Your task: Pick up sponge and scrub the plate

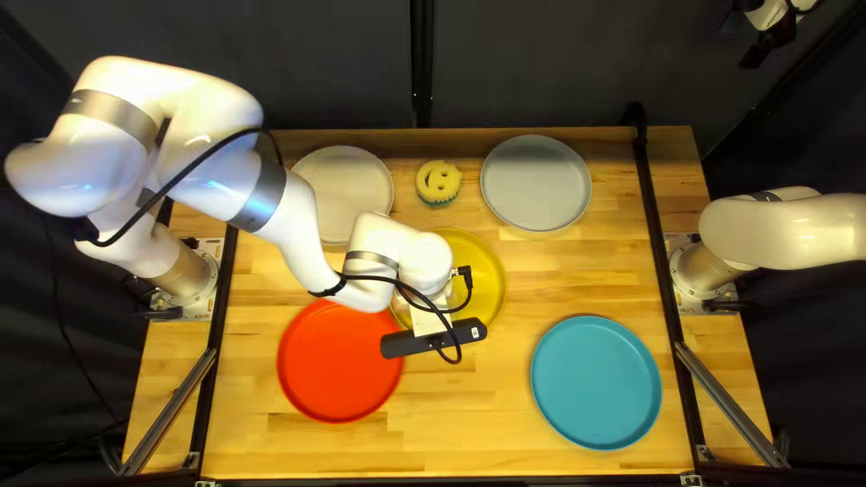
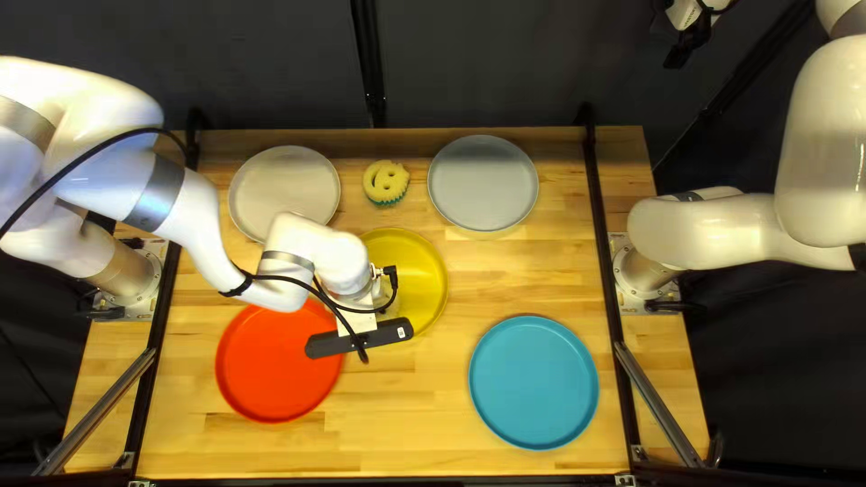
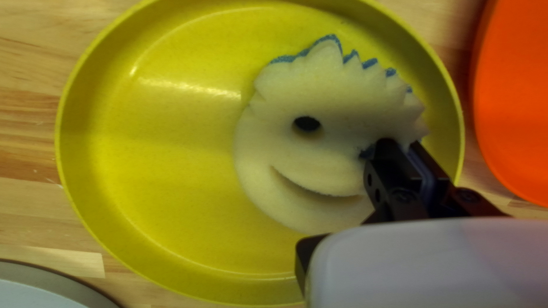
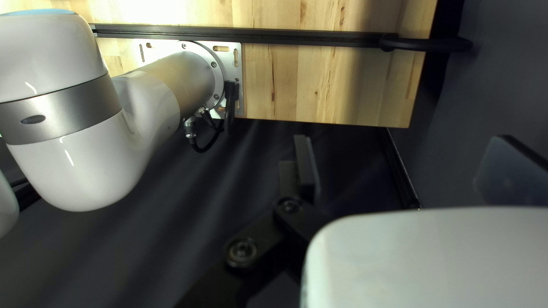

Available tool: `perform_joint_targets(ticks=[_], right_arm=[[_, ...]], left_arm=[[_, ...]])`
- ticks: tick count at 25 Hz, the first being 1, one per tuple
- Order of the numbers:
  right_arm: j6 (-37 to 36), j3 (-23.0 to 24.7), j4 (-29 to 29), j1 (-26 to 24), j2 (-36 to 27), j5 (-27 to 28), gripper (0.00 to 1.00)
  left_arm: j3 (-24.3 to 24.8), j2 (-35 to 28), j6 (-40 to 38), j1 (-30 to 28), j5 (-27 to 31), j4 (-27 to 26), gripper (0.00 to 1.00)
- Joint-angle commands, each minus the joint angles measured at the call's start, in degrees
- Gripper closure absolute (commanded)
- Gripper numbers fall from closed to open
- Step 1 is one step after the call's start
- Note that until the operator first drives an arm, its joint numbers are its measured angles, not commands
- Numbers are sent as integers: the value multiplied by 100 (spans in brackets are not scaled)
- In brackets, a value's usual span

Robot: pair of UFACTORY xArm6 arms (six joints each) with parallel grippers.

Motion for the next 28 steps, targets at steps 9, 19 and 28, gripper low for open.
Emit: perform_joint_targets(ticks=[9, 19, 28], right_arm=[[0, 0, 0, 0, 0, 0, 0], [0, 0, 0, 0, 0, 0, 0], [0, 0, 0, 0, 0, 0, 0]], left_arm=[[-984, 683, 151, 140, 172, 141, 100], [-851, 509, 140, 167, 159, 227, 100], [144, -136, 8, 98, -90, 167, 100]])
